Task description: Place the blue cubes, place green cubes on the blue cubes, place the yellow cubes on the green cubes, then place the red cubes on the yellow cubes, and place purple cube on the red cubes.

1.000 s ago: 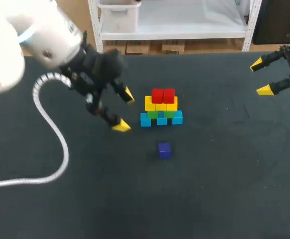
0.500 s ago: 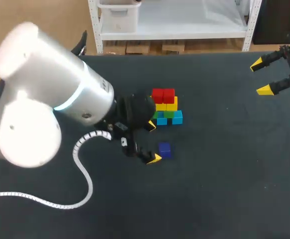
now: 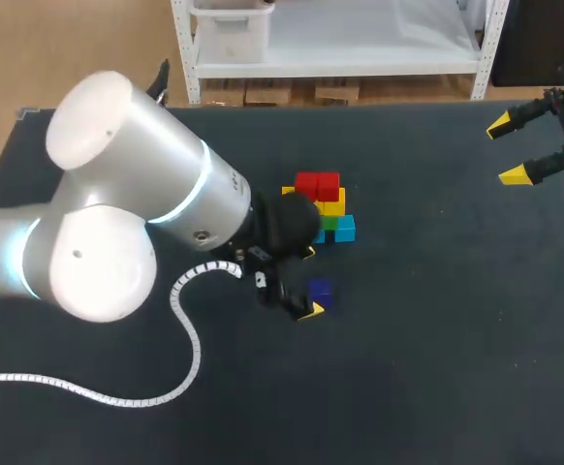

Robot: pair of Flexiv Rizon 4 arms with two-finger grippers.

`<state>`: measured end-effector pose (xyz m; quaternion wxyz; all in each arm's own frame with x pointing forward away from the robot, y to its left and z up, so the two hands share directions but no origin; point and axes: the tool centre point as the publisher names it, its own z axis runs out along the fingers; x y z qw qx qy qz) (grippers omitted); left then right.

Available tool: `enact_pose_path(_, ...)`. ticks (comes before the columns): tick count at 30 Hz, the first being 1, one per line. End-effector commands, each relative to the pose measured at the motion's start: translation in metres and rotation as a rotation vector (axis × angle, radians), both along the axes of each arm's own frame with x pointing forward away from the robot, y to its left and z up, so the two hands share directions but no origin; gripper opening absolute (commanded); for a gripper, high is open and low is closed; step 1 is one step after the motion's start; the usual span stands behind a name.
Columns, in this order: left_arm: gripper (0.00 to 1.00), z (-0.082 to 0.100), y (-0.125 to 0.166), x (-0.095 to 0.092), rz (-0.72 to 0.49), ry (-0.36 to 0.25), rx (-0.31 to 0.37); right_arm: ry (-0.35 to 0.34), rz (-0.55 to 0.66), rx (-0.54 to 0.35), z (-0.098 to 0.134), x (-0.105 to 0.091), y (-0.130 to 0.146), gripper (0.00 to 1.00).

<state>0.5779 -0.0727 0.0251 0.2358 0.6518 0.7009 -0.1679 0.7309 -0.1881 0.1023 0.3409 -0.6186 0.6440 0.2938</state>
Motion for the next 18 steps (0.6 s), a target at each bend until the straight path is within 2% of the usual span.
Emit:
enact_pose_path(1,1.0,-0.012,-0.003,0.004,-0.002,0.011,-0.017,-0.001,0.0,0.001,0.0,0.0,0.0,1.0)
enact_pose_path(12,1.0,-0.023,-0.009,0.013,-0.012,0.014,-0.027,-0.001,0.0,0.001,0.0,0.0,0.0,1.0)
enact_pose_path(13,0.96,-0.024,-0.009,0.014,-0.012,0.015,-0.028,-0.001,0.0,0.001,0.0,0.0,0.0,1.0)
enact_pose_path(16,0.72,-0.025,-0.01,0.015,-0.014,0.017,-0.029,-0.001,0.0,0.001,0.0,0.0,0.0,1.0)
enact_pose_path(17,0.5,-0.026,-0.01,0.015,-0.015,0.019,-0.029,-0.001,0.0,0.001,0.0,0.0,0.0,1.0)
enact_pose_path(18,0.44,-0.026,-0.011,0.015,-0.017,0.023,-0.025,-0.001,0.0,0.001,0.0,0.0,0.0,1.0)
